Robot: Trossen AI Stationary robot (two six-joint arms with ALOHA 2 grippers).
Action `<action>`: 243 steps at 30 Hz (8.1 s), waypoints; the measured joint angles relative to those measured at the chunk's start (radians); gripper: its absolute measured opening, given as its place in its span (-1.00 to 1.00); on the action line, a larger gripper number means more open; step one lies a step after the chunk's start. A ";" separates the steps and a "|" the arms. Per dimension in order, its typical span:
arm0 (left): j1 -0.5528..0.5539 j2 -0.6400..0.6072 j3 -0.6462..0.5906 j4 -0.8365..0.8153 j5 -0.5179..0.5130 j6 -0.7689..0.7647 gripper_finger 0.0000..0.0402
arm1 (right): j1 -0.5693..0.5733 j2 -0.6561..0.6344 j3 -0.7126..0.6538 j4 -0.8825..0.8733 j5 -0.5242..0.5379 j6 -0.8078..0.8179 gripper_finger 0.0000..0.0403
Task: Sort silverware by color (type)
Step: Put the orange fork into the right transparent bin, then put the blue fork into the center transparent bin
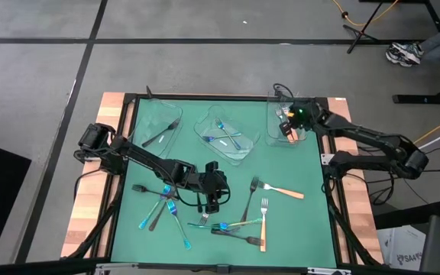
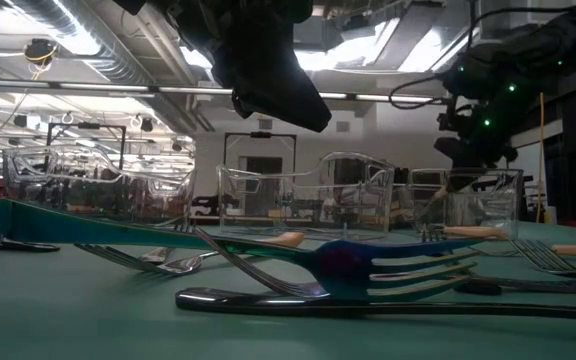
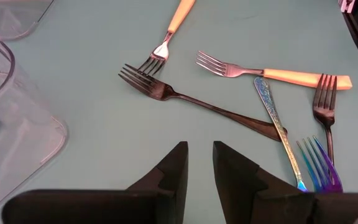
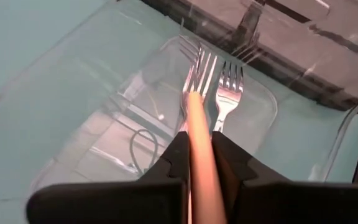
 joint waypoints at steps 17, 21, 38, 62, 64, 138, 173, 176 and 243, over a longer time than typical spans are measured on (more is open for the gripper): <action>0.000 0.000 0.000 0.000 0.000 0.000 -0.66 | 0.002 0.000 -0.041 0.000 0.021 0.001 -0.79; 0.000 0.000 0.000 0.000 0.000 0.000 -0.66 | 0.002 0.000 -0.041 0.000 0.021 0.001 -0.69; 0.000 0.000 0.000 0.000 0.000 -0.005 -0.66 | 0.002 0.000 -0.041 -0.001 0.021 0.003 -0.43; -0.001 0.000 0.000 -0.171 0.423 -0.598 -0.66 | 0.002 0.000 -0.041 -0.002 0.021 0.003 -0.42; -0.007 0.000 0.000 -0.206 0.481 -0.684 -0.66 | 0.002 0.000 -0.041 -0.002 0.021 0.003 -0.42; -0.334 0.095 0.001 -0.636 0.226 -1.912 -0.78 | 0.003 0.000 -0.040 -0.003 0.017 0.003 -0.42; -0.330 -0.129 -0.002 -0.620 -0.119 -1.697 -0.97 | 0.004 0.000 0.221 -0.037 -0.565 0.003 -0.42; -0.309 -0.129 -0.002 -0.620 -0.207 -1.688 -0.97 | 0.004 0.000 0.221 -0.020 -0.675 0.004 -0.42; 0.092 -0.129 0.000 0.101 -0.516 -0.676 -0.95 | 0.854 0.393 0.221 0.669 0.001 0.117 -0.42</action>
